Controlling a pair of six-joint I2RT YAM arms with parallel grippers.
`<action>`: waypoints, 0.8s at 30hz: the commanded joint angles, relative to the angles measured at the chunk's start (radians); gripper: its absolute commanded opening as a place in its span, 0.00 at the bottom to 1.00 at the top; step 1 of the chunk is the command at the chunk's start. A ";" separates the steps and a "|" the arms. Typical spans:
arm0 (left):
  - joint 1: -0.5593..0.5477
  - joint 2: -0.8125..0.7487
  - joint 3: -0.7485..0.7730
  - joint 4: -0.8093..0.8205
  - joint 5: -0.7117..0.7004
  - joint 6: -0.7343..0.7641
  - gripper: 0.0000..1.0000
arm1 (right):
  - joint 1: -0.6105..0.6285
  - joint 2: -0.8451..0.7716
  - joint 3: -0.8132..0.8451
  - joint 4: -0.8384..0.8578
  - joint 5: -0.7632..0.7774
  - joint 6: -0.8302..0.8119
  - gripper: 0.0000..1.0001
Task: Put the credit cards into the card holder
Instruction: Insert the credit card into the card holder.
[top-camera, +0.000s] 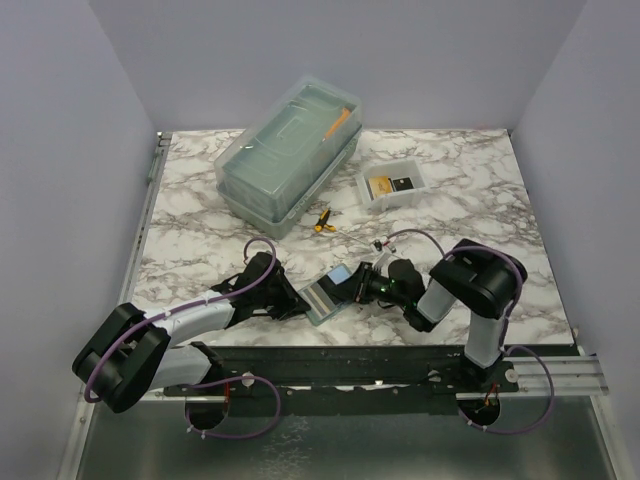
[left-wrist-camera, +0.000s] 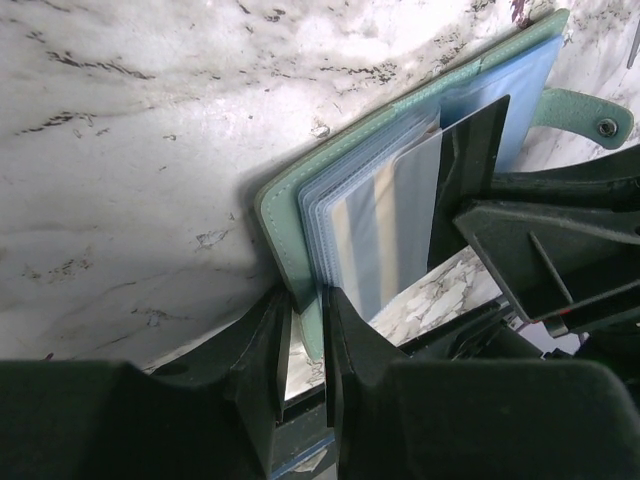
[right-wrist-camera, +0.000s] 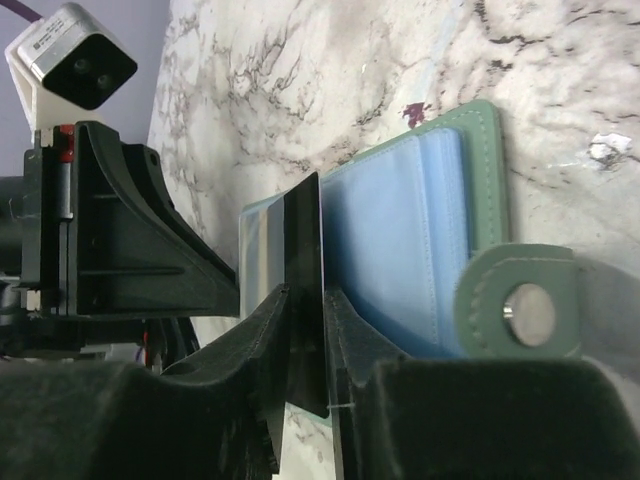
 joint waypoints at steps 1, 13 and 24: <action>-0.004 0.014 -0.028 -0.016 -0.039 0.001 0.25 | 0.014 -0.127 0.028 -0.408 0.074 -0.120 0.29; -0.003 0.019 -0.021 -0.023 -0.040 0.008 0.25 | 0.055 -0.243 0.202 -0.871 0.137 -0.377 0.45; -0.004 -0.003 -0.008 -0.044 -0.049 0.024 0.23 | 0.175 -0.276 0.203 -0.750 0.077 -0.218 0.42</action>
